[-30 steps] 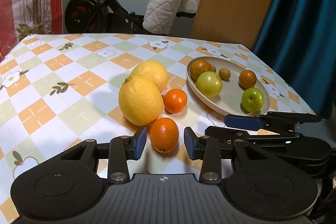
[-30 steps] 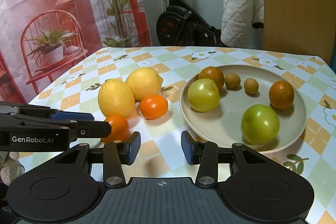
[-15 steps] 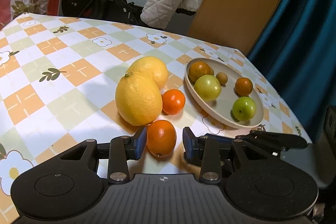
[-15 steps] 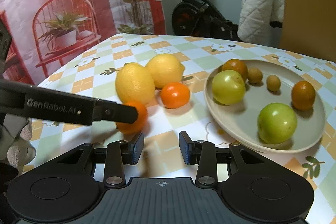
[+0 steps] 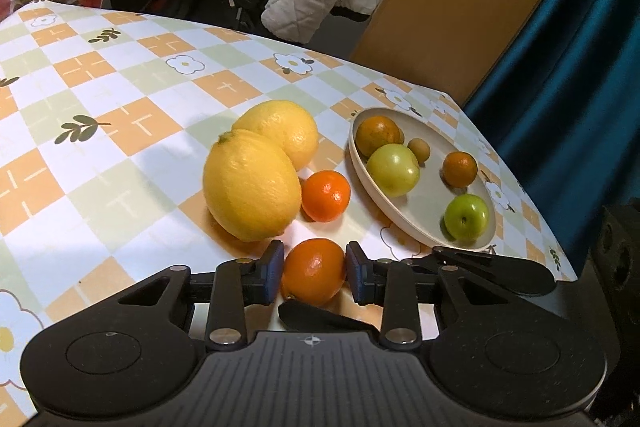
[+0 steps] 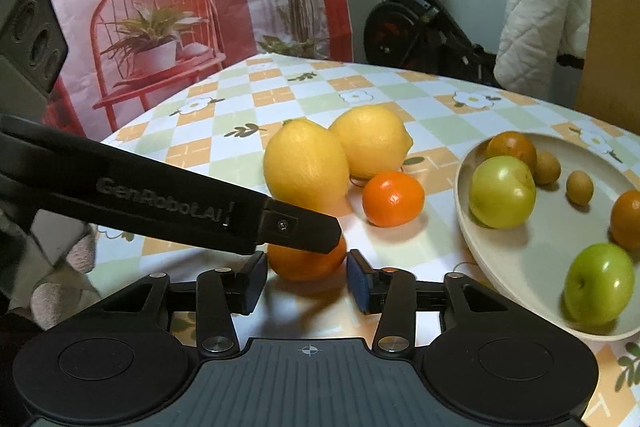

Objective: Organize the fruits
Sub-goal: 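Close the left tool around the tangerine, then lift the tangerine with the left tool toward the plate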

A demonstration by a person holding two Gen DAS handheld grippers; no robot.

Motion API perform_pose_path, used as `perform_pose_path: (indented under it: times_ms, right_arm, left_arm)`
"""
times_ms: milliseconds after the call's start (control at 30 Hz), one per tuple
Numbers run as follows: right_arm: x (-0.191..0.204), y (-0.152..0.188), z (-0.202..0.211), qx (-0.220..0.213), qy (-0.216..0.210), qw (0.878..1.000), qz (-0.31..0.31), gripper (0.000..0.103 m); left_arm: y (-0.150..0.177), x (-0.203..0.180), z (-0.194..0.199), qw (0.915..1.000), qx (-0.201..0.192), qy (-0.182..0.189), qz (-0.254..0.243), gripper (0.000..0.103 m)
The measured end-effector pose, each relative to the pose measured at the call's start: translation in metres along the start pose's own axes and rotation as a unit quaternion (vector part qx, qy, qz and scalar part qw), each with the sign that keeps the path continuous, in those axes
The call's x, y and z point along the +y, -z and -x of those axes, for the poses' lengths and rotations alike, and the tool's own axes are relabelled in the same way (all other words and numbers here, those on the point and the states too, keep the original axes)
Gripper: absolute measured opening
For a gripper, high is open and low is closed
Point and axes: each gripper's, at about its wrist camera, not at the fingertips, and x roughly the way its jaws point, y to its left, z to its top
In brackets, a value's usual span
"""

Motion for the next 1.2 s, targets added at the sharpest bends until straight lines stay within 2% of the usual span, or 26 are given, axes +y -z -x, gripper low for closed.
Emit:
perform_pose_path:
  times_ms: [367, 600, 767, 933, 1200]
  right_arm:
    - [-0.008, 0.007, 0.011, -0.013, 0.0, 1.0, -0.021, 0.042]
    - [-0.021, 0.005, 0.026, -0.035, 0.014, 0.999, -0.03, 0.034]
    - [-0.027, 0.01, 0.03, -0.036, 0.015, 0.999, -0.037, 0.034]
    - [-0.029, 0.013, 0.03, -0.019, 0.011, 0.999, -0.043, 0.039]
    - [-0.031, 0.023, 0.036, 0.0, 0.0, 0.999, -0.05, 0.039]
  left_arm:
    - [0.004, -0.013, 0.003, 0.9997, 0.008, 0.009, -0.019, 0.034]
    - [-0.002, -0.032, 0.001, 0.9989, 0.003, 0.018, -0.043, 0.03]
    - [-0.001, -0.047, -0.003, 0.9976, 0.008, 0.018, -0.067, 0.029]
    - [0.003, -0.042, -0.004, 0.9983, 0.018, 0.002, -0.055, 0.029]
    - [0.01, -0.034, 0.001, 0.9987, 0.027, 0.023, -0.036, 0.029]
